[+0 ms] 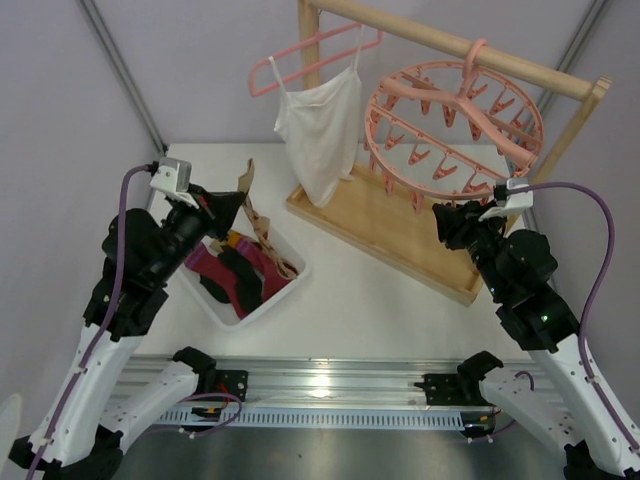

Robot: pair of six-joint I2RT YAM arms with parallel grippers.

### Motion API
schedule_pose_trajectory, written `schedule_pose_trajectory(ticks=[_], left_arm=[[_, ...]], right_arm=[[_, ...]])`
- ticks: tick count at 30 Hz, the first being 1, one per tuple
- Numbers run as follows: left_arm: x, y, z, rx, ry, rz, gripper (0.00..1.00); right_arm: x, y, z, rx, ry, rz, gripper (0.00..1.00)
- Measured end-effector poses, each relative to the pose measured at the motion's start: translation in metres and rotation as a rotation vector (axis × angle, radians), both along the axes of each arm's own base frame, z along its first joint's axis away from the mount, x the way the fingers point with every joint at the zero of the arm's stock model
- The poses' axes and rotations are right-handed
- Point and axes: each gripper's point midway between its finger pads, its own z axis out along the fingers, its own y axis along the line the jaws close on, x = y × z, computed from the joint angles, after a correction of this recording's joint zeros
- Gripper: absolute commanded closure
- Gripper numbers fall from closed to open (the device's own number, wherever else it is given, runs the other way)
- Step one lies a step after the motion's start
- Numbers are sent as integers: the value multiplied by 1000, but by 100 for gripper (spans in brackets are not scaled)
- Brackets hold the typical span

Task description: Clip the socks to the hanger

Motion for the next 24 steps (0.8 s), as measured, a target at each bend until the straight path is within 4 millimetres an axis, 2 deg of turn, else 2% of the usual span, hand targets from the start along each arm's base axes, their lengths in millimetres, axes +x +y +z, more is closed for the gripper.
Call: schedule_pose_trajectory(ticks=[2,4,8,15,20,24], left_arm=[[0,1,0,3,-4,6,99],[5,5,-8,17,17,36,99],[18,20,-40,66,98,145,99],[37,50,-82,171,193,330,99],[43,74,-115,212,259,429,99],[44,83,-136,236,299,461,99]], right_arm=[[1,1,-1,5,7,0,100],[1,1,-3,9,17,-4,99],[3,-2,-8,10,40,-24,95],[10,-2,-20,-2,100,-49,84],[14,-1,-26,-12,125,-62,73],[15,-4,-26,-20,136,-78,66]])
